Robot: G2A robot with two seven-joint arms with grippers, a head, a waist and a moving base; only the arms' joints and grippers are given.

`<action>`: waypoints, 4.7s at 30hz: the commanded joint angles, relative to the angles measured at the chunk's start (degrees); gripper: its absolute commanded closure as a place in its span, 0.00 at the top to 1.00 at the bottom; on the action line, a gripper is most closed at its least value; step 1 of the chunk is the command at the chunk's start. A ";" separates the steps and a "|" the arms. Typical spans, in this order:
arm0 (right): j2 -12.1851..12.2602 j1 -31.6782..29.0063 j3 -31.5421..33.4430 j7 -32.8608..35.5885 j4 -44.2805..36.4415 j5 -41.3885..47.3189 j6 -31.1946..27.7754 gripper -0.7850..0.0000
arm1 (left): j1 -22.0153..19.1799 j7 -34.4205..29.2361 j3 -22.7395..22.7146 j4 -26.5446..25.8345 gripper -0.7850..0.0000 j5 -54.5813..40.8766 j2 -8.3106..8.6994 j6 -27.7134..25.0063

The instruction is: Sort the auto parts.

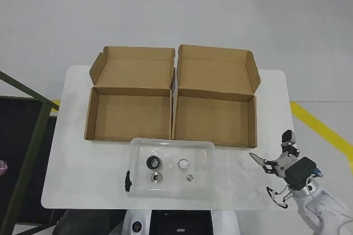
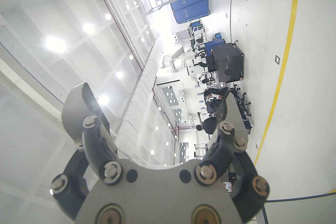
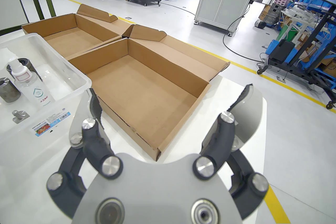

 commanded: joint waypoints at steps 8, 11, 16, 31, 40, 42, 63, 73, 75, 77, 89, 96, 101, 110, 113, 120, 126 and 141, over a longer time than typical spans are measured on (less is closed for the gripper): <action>0.00 0.00 0.00 0.00 0.00 0.00 0.00 1.00 | 0.00 0.00 0.00 0.00 1.00 0.00 0.00 0.00; 0.00 0.00 0.00 0.00 0.00 0.00 0.00 1.00 | 0.00 0.00 0.00 0.00 1.00 0.00 0.00 0.00; 0.13 0.77 -1.23 2.43 -1.03 0.66 -1.96 1.00 | 0.00 0.00 0.00 0.00 1.00 0.00 0.00 0.00; 1.46 5.75 -9.00 18.82 -7.72 1.85 -16.18 1.00 | 0.00 0.00 0.00 0.00 1.00 0.00 0.00 0.00; 1.84 9.58 -17.39 29.09 -11.37 -0.31 -18.52 1.00 | 0.00 0.00 0.00 0.00 1.00 0.00 0.00 0.00; 1.84 10.86 -19.44 31.29 -11.42 -0.51 -18.36 1.00 | 0.00 0.00 0.00 0.00 1.00 0.00 0.00 0.00; 1.68 19.94 -35.53 48.07 -8.50 0.18 -16.43 1.00 | 0.00 0.00 0.00 0.00 1.00 0.00 0.00 0.00; 1.57 23.62 -39.26 51.38 -5.40 1.07 -13.99 0.93 | 0.00 0.00 0.00 0.00 1.00 0.00 0.00 0.00; 1.57 24.21 -39.66 51.88 -4.73 1.18 -13.43 0.84 | 0.00 0.00 0.00 0.00 1.00 0.00 0.00 0.00; 1.59 24.71 -40.13 52.48 -4.16 1.16 -13.12 0.72 | 0.00 0.00 0.00 0.00 1.00 0.00 0.00 0.00; 1.84 26.15 -42.35 53.88 -1.82 0.88 -11.76 0.16 | 0.00 0.00 0.00 0.00 1.00 0.00 0.00 0.00; 2.18 25.93 -42.27 51.37 -2.53 3.36 -12.57 0.00 | 0.00 0.00 0.00 0.00 1.00 0.00 0.00 0.00; 2.58 25.71 -41.02 47.80 -4.07 6.68 -14.36 0.00 | 0.00 0.00 0.00 0.00 1.00 0.00 0.00 0.00; 3.33 25.29 -37.98 40.11 -7.10 11.30 -16.43 0.00 | 0.00 0.00 0.00 0.00 1.00 0.00 0.00 0.00; 3.54 25.26 -36.90 38.15 -7.91 12.45 -16.55 0.00 | 0.00 0.00 0.00 0.00 1.00 0.00 0.00 0.00; 3.78 26.40 -35.40 34.79 -8.00 16.16 -16.00 0.00 | 0.00 0.00 0.00 0.00 1.00 0.00 0.00 0.00; 3.86 27.73 -34.47 32.50 -7.43 19.65 -14.95 0.00 | 0.00 0.00 0.00 0.00 1.00 0.00 0.00 0.00; 3.94 33.30 -32.50 34.70 -2.41 25.31 -9.38 0.00 | 0.00 0.00 0.00 0.00 1.00 0.00 0.00 0.00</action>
